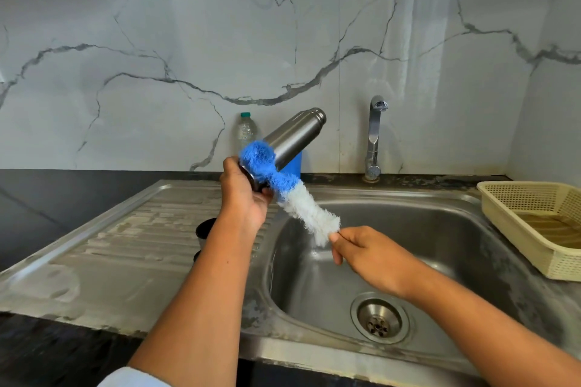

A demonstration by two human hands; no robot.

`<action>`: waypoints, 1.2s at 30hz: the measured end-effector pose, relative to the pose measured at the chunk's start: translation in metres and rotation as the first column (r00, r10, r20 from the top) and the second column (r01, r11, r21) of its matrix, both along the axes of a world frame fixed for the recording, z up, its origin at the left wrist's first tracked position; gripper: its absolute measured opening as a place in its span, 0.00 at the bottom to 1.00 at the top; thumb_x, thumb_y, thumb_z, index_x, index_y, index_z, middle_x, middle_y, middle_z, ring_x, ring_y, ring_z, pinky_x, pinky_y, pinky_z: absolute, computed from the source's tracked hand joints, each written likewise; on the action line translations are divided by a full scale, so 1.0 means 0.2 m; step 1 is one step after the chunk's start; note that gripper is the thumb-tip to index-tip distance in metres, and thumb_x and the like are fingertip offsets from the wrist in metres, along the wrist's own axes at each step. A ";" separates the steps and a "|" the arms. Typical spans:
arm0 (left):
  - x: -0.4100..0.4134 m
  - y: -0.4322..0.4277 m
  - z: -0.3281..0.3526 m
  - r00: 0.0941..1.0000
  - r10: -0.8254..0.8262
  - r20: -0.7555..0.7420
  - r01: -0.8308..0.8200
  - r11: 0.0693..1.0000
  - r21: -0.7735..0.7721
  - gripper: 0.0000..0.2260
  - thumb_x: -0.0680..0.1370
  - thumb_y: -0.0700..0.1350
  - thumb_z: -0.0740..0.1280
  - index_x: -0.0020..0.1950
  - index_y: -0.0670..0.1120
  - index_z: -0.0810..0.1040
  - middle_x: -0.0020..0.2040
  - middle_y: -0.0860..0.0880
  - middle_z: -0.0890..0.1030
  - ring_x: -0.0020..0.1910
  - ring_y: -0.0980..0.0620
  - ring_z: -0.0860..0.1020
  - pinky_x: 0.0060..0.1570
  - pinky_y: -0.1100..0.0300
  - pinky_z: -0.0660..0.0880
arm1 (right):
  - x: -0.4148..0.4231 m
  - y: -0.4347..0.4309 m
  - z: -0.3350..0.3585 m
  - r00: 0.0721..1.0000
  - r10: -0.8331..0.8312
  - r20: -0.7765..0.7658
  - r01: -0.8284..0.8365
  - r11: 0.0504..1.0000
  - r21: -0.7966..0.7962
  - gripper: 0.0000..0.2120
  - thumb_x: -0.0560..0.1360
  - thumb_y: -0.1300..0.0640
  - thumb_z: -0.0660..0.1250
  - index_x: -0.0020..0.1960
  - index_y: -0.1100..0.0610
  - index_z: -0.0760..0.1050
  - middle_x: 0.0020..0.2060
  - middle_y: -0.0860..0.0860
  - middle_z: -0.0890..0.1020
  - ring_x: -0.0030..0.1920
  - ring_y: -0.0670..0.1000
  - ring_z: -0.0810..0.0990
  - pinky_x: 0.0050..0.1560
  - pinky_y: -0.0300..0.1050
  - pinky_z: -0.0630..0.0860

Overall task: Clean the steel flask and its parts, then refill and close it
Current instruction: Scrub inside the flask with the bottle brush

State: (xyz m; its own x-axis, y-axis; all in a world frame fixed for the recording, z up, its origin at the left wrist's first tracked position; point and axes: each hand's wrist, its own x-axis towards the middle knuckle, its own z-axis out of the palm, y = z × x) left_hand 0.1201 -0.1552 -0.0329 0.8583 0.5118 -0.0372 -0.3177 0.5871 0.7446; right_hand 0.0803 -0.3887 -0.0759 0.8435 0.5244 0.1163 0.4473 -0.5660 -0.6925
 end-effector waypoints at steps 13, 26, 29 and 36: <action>0.00 0.01 0.00 0.998 -0.043 0.038 0.045 0.998 -0.052 0.14 0.80 0.53 0.60 0.57 0.46 0.77 0.53 0.43 0.80 0.49 0.46 0.78 0.53 0.53 0.72 | 0.03 -0.04 0.00 0.999 0.001 -0.032 -0.001 1.000 0.007 0.21 0.85 0.44 0.55 0.39 0.52 0.76 0.22 0.42 0.69 0.25 0.41 0.67 0.36 0.40 0.66; -0.01 -0.06 -0.02 0.992 0.113 -0.056 -0.093 0.956 0.279 0.15 0.81 0.53 0.58 0.64 0.47 0.70 0.51 0.43 0.78 0.33 0.50 0.74 0.21 0.63 0.65 | 0.06 -0.04 0.03 0.998 -0.067 0.020 0.066 0.996 0.055 0.21 0.85 0.45 0.55 0.40 0.54 0.75 0.24 0.45 0.71 0.25 0.41 0.68 0.36 0.41 0.67; -0.01 -0.05 -0.03 0.983 0.183 -0.018 -0.167 0.928 0.332 0.13 0.81 0.53 0.57 0.62 0.48 0.70 0.54 0.43 0.76 0.41 0.49 0.75 0.24 0.62 0.68 | 0.06 -0.07 0.03 0.998 -0.053 0.015 0.052 0.997 0.055 0.21 0.85 0.44 0.55 0.40 0.55 0.75 0.24 0.45 0.70 0.25 0.41 0.67 0.36 0.42 0.67; -0.03 -0.08 -0.02 0.968 0.245 0.047 -0.240 0.865 0.440 0.06 0.82 0.49 0.55 0.55 0.51 0.68 0.52 0.47 0.74 0.43 0.50 0.74 0.32 0.59 0.68 | 0.07 -0.04 0.02 0.999 -0.038 -0.015 0.039 0.995 0.094 0.21 0.85 0.44 0.55 0.38 0.53 0.74 0.24 0.45 0.70 0.25 0.42 0.66 0.36 0.44 0.67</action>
